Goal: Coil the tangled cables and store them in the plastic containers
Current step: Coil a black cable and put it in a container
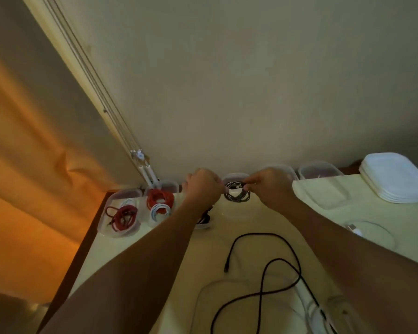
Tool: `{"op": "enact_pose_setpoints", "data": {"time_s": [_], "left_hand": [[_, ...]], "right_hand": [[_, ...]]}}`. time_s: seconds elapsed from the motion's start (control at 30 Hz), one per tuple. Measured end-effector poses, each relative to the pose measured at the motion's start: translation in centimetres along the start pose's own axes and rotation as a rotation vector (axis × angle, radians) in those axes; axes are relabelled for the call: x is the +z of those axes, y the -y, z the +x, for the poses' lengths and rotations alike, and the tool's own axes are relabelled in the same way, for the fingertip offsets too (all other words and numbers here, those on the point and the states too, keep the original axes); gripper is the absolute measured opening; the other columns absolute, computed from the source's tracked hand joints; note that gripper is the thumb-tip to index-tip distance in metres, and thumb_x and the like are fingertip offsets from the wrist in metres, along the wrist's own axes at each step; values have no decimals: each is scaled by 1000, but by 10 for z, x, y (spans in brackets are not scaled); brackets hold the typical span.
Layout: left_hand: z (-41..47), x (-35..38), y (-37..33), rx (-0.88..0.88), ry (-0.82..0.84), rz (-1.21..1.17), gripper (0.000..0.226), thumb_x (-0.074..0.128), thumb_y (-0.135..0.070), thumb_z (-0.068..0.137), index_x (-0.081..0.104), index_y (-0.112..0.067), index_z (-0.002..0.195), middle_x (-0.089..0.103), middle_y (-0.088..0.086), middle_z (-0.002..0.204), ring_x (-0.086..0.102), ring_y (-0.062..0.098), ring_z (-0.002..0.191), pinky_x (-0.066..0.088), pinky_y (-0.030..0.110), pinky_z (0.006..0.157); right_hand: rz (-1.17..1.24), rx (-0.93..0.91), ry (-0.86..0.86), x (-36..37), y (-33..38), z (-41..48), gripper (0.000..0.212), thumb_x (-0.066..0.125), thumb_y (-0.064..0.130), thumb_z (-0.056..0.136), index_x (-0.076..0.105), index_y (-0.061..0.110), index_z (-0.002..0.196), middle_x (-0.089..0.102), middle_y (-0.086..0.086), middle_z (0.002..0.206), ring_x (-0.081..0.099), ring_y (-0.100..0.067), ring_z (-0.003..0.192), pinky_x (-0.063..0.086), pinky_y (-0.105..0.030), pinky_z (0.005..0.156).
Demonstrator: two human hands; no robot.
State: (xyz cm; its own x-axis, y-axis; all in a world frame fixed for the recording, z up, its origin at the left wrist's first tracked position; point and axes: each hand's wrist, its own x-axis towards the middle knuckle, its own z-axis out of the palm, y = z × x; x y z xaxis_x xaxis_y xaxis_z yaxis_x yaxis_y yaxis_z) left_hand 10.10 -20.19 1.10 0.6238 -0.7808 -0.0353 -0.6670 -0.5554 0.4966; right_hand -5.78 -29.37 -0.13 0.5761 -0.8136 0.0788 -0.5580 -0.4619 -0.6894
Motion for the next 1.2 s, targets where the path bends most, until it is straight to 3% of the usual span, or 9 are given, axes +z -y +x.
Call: {"op": "enact_pose_setpoints", "data": {"time_s": [0.1, 0.17, 0.33, 0.43, 0.57, 0.67, 0.77, 1.03, 1.2], "left_hand": [[24, 19, 2, 36, -38, 159, 31, 76, -45, 87, 77, -24, 110, 61, 5, 121, 45, 30, 120, 40, 48, 106], [32, 28, 5, 74, -53, 237, 34, 75, -45, 89, 75, -24, 115, 56, 6, 125, 44, 30, 121, 37, 46, 106], [38, 44, 11, 185, -85, 349, 31, 69, -44, 92, 75, -23, 114, 54, 6, 119, 43, 29, 116, 34, 42, 101], [33, 43, 14, 217, -85, 266, 24, 64, -36, 97, 76, -26, 115, 53, 5, 119, 41, 28, 115, 31, 40, 97], [11, 29, 15, 285, -145, 151, 27, 68, -31, 96, 72, -30, 124, 57, 0, 122, 44, 23, 115, 23, 32, 88], [-19, 16, 18, 334, -149, 66, 29, 75, -31, 91, 72, -28, 120, 60, -1, 121, 51, 22, 115, 34, 37, 96], [-60, 7, 27, 364, -108, -11, 28, 78, -32, 88, 73, -30, 115, 61, -4, 119, 57, 19, 110, 44, 48, 103], [-162, 10, 58, 280, 48, 49, 32, 73, -39, 91, 66, -38, 123, 56, -12, 126, 50, 9, 120, 35, 32, 104], [-196, 21, 81, 222, 131, 86, 35, 71, -48, 89, 65, -39, 122, 56, -14, 118, 55, 10, 112, 41, 35, 102]], "right_hand": [[-151, -77, -18, 13, -15, 23, 14, 79, 31, 79, 81, 33, 93, 77, 5, 83, 67, -20, 82, 52, -47, 85], [-264, -115, -18, 16, -20, 28, 15, 76, 32, 83, 80, 35, 98, 74, 3, 90, 62, -24, 94, 46, -51, 92], [-499, -154, -23, 20, -24, 34, 22, 60, 39, 98, 74, 39, 115, 52, -3, 96, 44, -23, 100, 35, -44, 94], [-434, -147, -3, 18, -24, 35, 24, 63, 39, 96, 73, 36, 117, 66, -5, 106, 50, -27, 110, 32, -44, 95], [-270, -141, -39, 7, -27, 18, 25, 73, 33, 88, 76, 28, 112, 72, 0, 103, 57, -26, 109, 40, -51, 99], [-164, -110, -22, -3, -25, -15, 26, 75, 33, 87, 75, 26, 113, 69, 0, 115, 56, -25, 117, 42, -47, 103], [-185, -131, 16, -10, -23, -60, 31, 77, 37, 86, 74, 30, 117, 68, 0, 117, 57, -23, 115, 41, -43, 104], [-302, -216, 190, -5, -16, -153, 39, 69, 42, 91, 67, 33, 129, 66, 11, 124, 51, -14, 120, 36, -33, 104], [-384, -322, 285, 4, -23, -188, 38, 65, 36, 93, 63, 37, 131, 60, 15, 133, 47, -13, 124, 34, -32, 103]]}}
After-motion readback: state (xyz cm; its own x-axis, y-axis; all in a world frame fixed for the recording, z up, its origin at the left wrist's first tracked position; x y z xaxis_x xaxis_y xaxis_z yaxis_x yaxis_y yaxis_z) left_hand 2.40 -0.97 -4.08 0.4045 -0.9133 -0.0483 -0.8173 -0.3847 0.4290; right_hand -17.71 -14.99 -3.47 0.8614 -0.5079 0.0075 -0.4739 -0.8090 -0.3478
